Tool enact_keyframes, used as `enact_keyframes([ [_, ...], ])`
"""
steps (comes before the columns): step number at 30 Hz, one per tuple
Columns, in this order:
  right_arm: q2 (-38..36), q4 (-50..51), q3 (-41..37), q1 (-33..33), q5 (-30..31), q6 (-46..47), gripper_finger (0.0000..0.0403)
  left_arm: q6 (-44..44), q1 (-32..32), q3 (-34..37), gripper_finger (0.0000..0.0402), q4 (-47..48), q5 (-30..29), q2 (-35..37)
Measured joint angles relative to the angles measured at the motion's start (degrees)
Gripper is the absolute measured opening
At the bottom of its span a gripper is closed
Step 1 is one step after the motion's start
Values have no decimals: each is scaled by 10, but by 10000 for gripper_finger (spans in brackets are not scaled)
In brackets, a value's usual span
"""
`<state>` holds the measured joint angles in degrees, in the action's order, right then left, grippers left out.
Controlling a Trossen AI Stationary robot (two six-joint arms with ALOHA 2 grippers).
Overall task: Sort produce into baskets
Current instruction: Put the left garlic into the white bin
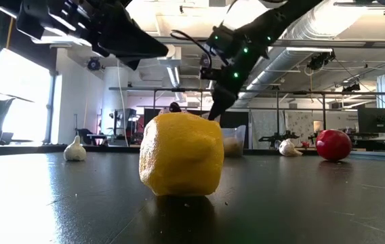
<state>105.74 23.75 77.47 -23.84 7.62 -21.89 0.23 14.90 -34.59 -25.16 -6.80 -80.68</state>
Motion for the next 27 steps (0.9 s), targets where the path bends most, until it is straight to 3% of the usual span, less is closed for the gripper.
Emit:
enact_keyframes([
  [2, -5, -30, -32, 11, -2, 13, 10, 0, 0, 0, 0, -10, 0, 0],
  [6, -28, -139, -115, 40, -2, 59, 20, 0, -2, 0, 0, -35, -5, 0],
  [13, -93, -399, -284, 118, -7, 164, 5, 0, -7, -1, 0, 11, 14, 0],
  [21, -123, -551, -389, 231, 80, 235, 2, 7, -6, -45, 0, 93, 18, 1],
  [27, -123, -566, -405, 304, 170, 265, 0, 52, -2, -133, 0, 323, 32, 20],
])
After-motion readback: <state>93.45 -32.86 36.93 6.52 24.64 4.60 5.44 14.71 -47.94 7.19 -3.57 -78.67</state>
